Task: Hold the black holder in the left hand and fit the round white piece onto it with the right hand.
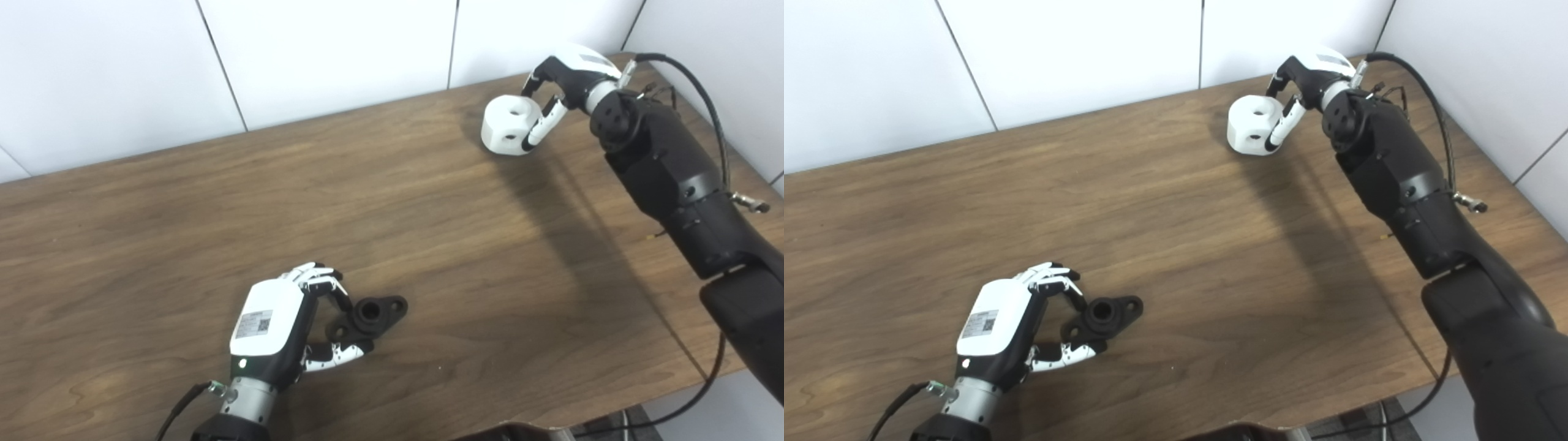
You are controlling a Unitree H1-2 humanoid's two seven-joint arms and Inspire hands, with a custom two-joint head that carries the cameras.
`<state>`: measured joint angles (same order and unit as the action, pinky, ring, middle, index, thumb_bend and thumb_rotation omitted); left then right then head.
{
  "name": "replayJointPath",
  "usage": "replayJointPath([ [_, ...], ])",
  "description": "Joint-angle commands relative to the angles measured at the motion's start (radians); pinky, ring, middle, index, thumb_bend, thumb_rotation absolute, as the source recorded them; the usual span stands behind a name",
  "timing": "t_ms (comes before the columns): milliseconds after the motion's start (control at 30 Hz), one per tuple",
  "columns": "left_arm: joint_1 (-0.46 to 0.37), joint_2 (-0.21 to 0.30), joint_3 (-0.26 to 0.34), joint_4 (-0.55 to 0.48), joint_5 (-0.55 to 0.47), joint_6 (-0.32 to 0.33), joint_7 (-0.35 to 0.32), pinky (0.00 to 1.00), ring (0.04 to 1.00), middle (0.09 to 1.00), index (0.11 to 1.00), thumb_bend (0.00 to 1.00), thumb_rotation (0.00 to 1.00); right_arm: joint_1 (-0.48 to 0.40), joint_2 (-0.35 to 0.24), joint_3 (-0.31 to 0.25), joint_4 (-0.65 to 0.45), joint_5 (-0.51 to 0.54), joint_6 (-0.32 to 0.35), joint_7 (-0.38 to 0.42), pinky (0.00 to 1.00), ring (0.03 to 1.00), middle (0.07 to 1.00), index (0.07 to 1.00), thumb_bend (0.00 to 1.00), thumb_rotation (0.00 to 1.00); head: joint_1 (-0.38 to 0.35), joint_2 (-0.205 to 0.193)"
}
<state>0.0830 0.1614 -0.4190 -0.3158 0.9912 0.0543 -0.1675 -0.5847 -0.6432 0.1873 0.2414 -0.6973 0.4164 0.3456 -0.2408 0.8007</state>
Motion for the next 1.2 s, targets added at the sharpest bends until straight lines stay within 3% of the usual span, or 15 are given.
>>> replayJointPath([
  [0,0.032,0.023,-0.004,0.052,0.000,0.029,-0.050,0.75,0.835,0.753,0.486,0.52,0.05,-0.025,-0.044,0.012,-0.058,-0.030,-0.047,-0.032,0.83,0.867,0.766,0.485,0.52,0.13,-0.001,0.002],
  [133,0.032,0.026,-0.007,0.047,0.005,0.038,-0.064,0.76,0.841,0.757,0.486,0.52,0.05,-0.021,-0.052,0.040,-0.141,-0.061,-0.022,0.017,0.88,0.890,0.773,0.485,0.52,0.13,-0.005,0.003],
  [500,0.029,0.023,-0.013,0.048,0.007,0.039,-0.062,0.76,0.836,0.750,0.486,0.52,0.05,-0.011,-0.098,0.064,-0.407,-0.099,-0.010,0.229,0.88,0.878,0.767,0.484,0.53,0.14,0.015,0.009],
  [767,0.024,0.014,-0.021,0.036,0.017,0.056,-0.084,0.77,0.838,0.754,0.486,0.52,0.04,0.015,-0.096,0.063,-0.611,-0.141,0.004,0.352,0.87,0.874,0.754,0.483,0.53,0.14,0.044,0.020],
  [967,0.021,0.006,-0.023,0.031,0.025,0.066,-0.099,0.75,0.842,0.757,0.486,0.52,0.05,0.047,-0.050,0.041,-0.753,-0.133,0.030,0.414,0.83,0.863,0.747,0.484,0.53,0.14,0.061,0.028],
  [1167,0.021,-0.001,-0.022,0.034,0.034,0.061,-0.093,0.74,0.837,0.754,0.486,0.52,0.05,0.062,0.026,0.006,-0.867,-0.147,0.053,0.532,0.82,0.877,0.758,0.484,0.53,0.14,0.076,0.034],
])
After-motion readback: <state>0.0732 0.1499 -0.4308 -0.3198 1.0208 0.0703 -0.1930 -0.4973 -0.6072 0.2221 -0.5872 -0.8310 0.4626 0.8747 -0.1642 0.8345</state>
